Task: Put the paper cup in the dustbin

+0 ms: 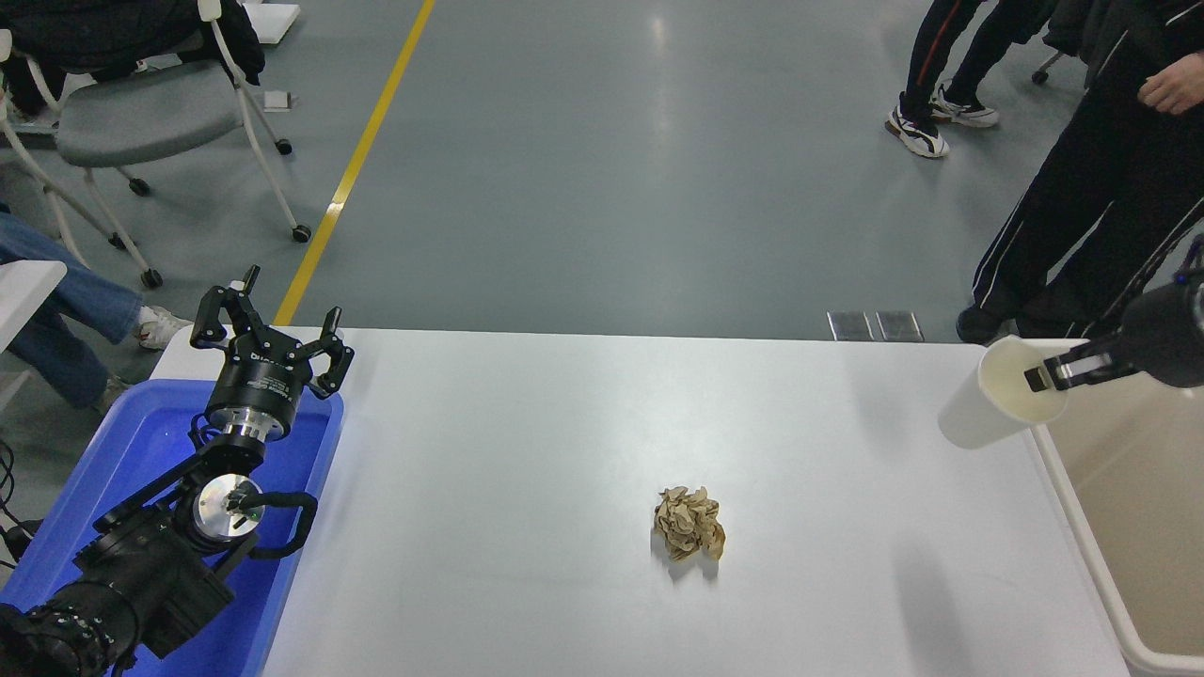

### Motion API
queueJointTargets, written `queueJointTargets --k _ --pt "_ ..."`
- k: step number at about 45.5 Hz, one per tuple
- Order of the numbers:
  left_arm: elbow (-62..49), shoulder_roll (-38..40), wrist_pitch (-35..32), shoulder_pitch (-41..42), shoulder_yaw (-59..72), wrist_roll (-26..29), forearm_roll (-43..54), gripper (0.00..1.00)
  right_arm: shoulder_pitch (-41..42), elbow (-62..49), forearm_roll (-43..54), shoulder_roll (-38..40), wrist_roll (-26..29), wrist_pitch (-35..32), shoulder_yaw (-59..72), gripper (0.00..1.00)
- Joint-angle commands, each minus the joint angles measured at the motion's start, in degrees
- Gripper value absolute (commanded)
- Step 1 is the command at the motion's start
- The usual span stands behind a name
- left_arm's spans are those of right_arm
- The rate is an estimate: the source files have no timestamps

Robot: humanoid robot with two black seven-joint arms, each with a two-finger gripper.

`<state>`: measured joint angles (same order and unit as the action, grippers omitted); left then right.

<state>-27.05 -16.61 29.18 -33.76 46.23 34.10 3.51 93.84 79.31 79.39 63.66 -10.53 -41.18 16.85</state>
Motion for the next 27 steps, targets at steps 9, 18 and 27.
queueJointTargets --k 9,18,27 --pt "0.1 0.0 0.0 0.0 0.0 0.0 0.0 1.00 2.8 0.5 -0.3 3.7 0.0 -2.1 -0.4 0.00" --pt "0.0 0.0 0.0 0.0 0.0 0.1 0.0 1.00 2.4 -3.5 -0.3 5.6 0.0 -0.7 -1.5 0.00" --pt "0.0 0.0 0.0 0.0 0.0 0.0 0.0 1.00 -0.6 -9.6 -1.9 8.1 0.0 3.4 -1.8 0.00"
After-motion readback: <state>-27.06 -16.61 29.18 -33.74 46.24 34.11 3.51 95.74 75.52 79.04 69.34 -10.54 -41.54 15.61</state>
